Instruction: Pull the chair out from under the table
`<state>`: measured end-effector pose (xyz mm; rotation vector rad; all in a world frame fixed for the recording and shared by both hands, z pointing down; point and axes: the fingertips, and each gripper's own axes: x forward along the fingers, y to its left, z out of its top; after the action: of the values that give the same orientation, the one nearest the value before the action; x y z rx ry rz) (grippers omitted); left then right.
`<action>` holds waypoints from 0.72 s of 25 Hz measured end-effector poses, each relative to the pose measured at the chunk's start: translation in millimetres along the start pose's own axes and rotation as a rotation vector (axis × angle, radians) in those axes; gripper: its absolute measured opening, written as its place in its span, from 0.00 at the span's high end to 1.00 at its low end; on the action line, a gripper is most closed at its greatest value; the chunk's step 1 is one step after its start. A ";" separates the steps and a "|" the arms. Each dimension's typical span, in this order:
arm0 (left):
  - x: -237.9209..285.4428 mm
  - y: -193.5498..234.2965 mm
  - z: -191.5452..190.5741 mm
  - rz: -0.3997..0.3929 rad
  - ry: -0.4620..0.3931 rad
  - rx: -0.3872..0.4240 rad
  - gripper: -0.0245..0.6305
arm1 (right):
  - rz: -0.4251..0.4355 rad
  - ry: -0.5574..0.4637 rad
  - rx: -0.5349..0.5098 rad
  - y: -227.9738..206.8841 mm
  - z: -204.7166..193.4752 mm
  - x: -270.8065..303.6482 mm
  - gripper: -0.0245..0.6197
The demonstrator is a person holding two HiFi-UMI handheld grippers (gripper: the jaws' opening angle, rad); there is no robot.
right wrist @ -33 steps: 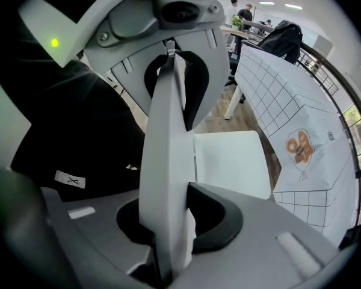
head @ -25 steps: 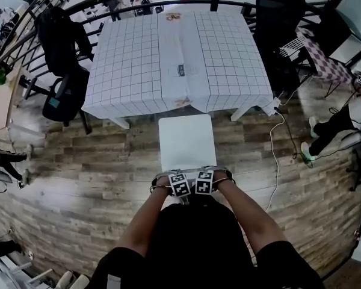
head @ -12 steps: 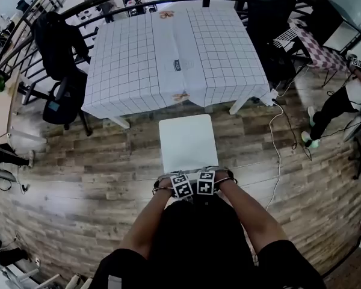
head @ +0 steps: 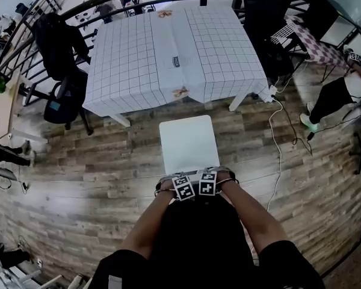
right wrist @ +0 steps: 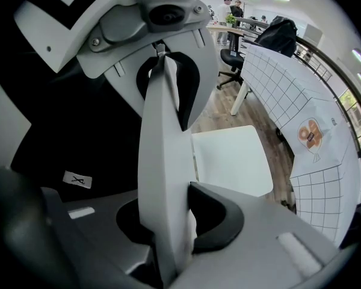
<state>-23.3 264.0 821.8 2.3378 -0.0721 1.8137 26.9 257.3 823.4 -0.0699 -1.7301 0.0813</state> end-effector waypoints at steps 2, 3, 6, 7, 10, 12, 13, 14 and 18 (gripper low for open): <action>-5.6 -8.2 1.7 -0.001 0.003 0.014 0.82 | 0.000 0.001 0.004 8.1 0.0 -6.0 0.82; -8.5 -13.0 2.5 -0.003 0.005 0.021 0.82 | 0.000 0.002 0.007 12.9 -0.3 -9.2 0.82; -10.6 -27.2 -2.2 -0.006 0.005 0.036 0.82 | -0.002 0.001 0.020 28.7 2.3 -9.9 0.82; -14.4 -35.3 -7.0 -0.004 0.001 0.039 0.82 | -0.005 0.002 0.025 38.0 7.0 -11.9 0.82; -38.6 -63.5 -19.8 -0.006 -0.013 0.052 0.82 | -0.003 0.015 0.036 69.9 24.5 -30.9 0.82; -38.9 -66.0 -20.3 -0.011 -0.008 0.059 0.82 | 0.008 0.012 0.039 72.9 24.7 -30.7 0.82; -29.7 -60.2 -17.2 -0.010 -0.004 0.060 0.82 | 0.011 0.005 0.041 66.5 19.1 -23.0 0.82; -17.7 -52.0 -12.8 -0.007 -0.001 0.060 0.82 | 0.010 -0.003 0.044 57.4 11.5 -12.9 0.82; 0.7 -38.3 -7.0 0.004 -0.006 0.064 0.82 | -0.006 -0.011 0.054 41.2 -0.9 5.5 0.82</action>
<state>-24.0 302.8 819.7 2.3873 -0.0203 1.8375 27.0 298.8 825.1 -0.0243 -1.7383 0.1237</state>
